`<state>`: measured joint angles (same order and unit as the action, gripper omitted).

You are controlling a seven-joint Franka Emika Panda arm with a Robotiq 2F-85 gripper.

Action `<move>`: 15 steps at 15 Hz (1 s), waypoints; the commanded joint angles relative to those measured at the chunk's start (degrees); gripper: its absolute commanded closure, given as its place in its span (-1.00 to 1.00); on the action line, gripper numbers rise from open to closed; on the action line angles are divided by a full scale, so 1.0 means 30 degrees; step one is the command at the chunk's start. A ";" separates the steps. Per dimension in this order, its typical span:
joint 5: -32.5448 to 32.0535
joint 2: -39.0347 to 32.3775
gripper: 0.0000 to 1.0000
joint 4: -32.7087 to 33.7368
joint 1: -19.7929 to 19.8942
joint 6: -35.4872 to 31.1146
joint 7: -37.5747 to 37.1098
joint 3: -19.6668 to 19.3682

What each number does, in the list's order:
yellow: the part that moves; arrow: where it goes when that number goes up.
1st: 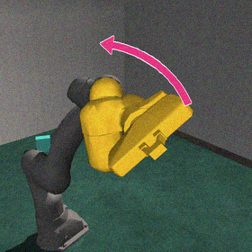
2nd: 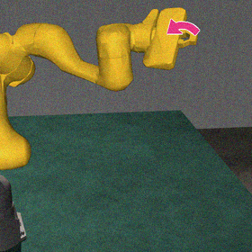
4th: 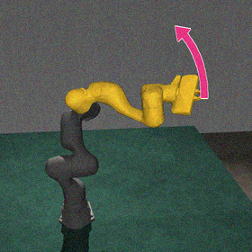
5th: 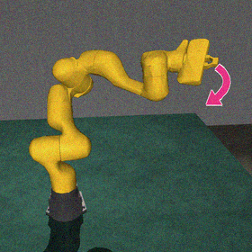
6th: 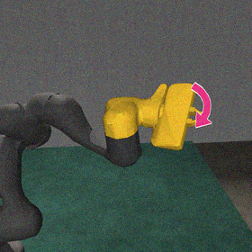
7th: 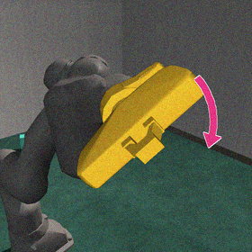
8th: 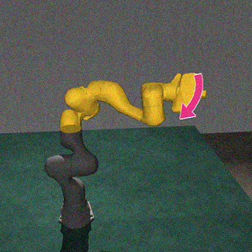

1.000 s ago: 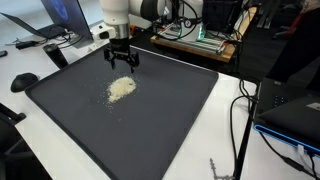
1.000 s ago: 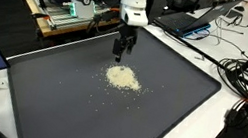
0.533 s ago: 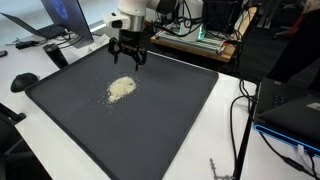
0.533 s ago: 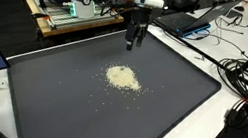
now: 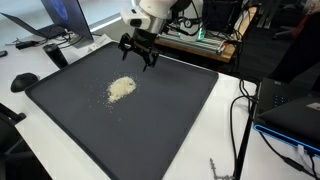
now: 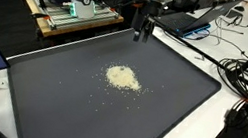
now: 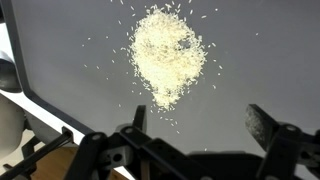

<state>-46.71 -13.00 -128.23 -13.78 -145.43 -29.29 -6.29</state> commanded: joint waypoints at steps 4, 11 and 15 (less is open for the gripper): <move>0.0921 0.0247 -1.00 0.1891 -0.0017 0.5105 0.0546 0.2593; 0.2453 -0.1638 -1.00 0.6686 0.0286 0.9325 0.3281 0.3556; 0.3910 -0.3387 -1.00 0.9949 0.0710 1.0334 0.6459 0.3481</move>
<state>-38.90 -17.91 -107.03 -13.19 -117.83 -16.92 3.50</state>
